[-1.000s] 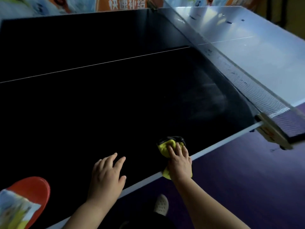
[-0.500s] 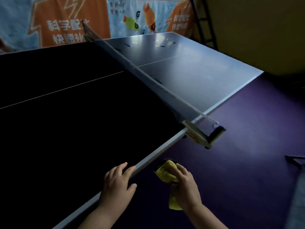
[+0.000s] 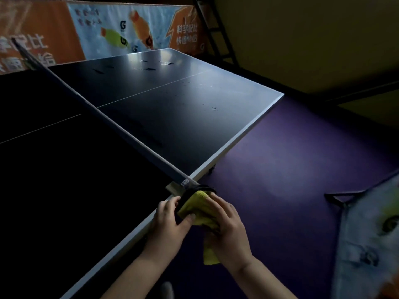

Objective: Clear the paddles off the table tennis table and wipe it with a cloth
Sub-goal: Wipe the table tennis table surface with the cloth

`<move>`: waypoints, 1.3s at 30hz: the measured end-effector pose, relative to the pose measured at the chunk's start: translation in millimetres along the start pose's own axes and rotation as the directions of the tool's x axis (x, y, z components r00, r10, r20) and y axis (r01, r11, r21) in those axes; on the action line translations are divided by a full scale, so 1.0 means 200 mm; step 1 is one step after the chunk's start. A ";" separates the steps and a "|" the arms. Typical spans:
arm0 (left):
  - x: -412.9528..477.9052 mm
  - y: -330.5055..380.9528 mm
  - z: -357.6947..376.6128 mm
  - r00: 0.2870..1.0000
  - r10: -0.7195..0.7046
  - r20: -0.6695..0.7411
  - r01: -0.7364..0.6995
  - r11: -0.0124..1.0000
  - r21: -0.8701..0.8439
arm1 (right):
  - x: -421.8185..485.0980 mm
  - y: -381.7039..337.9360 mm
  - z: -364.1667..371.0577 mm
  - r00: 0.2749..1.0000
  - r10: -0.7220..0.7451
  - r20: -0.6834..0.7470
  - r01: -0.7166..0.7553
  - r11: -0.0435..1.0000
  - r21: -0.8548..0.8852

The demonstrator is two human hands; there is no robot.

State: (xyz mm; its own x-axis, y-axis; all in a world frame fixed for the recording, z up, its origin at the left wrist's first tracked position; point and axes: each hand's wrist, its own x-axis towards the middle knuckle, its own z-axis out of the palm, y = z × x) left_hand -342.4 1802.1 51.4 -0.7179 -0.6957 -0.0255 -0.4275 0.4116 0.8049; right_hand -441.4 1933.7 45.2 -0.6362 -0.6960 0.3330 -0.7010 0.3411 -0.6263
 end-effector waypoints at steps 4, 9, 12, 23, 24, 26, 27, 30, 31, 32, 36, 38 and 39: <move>0.35 0.11 0.05 0.996 -0.012 0.085 0.028 0.981 -0.193 | 0.30 0.16 0.00 0.998 -0.059 -0.024 0.058 0.997 -0.046; 0.76 0.30 0.15 0.993 0.037 0.116 -0.008 0.970 -0.243 | 0.62 0.38 -0.07 0.995 0.095 -0.007 -0.095 0.995 -0.011; 1.00 0.38 0.23 0.983 0.131 0.131 -0.099 0.969 -0.227 | 0.77 0.50 -0.14 0.977 0.206 0.048 -0.209 0.976 0.063; 1.52 0.53 0.60 0.966 0.059 0.251 0.008 0.965 -0.261 | 1.27 1.11 -0.17 0.890 0.348 0.295 -0.442 0.816 0.372; 1.57 0.54 0.64 0.969 0.051 0.241 0.008 0.971 -0.238 | 1.34 1.18 -0.17 0.886 0.324 0.330 -0.432 0.836 0.338; 1.66 0.57 0.75 0.975 0.030 0.220 0.015 0.980 -0.200 | 1.47 1.32 -0.20 0.886 0.265 0.380 -0.370 0.898 0.237; 1.70 0.60 0.80 0.976 0.013 0.216 0.025 0.985 -0.171 | 1.54 1.39 -0.22 0.887 0.219 0.407 -0.310 0.934 0.174; 1.80 0.70 0.96 0.980 -0.050 0.191 0.065 0.995 -0.074 | 1.75 1.58 -0.30 0.850 0.058 0.524 -0.038 0.998 -0.049; 1.83 0.72 1.00 0.981 -0.080 0.179 0.092 0.994 -0.058 | 1.82 1.63 -0.32 0.825 0.032 0.565 0.025 0.995 -0.092; 1.85 0.75 1.03 0.981 -0.108 0.162 0.118 0.992 -0.051 | 1.89 1.68 -0.34 0.795 0.013 0.607 0.064 0.992 -0.106; 1.89 0.77 1.11 0.975 -0.222 -0.027 0.219 0.971 -0.092 | 2.15 1.81 -0.34 0.640 -0.061 0.766 0.204 0.974 -0.093; 1.86 0.73 1.12 0.946 -0.285 -0.154 0.270 0.956 -0.115 | 2.23 1.79 -0.28 0.603 -0.055 0.796 0.180 0.981 -0.068; 1.84 0.71 1.12 0.924 -0.322 -0.204 0.299 0.944 -0.136 | 2.27 1.77 -0.25 0.596 -0.057 0.801 0.171 0.984 -0.057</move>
State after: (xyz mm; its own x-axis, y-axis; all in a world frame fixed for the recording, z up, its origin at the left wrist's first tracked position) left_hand -790.3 1736.4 23.6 -0.4140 -0.8957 -0.1624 -0.5435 0.1002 0.8334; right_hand -993.6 1770.1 9.0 -0.0806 -0.9404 -0.3305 -0.8167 0.2524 -0.5190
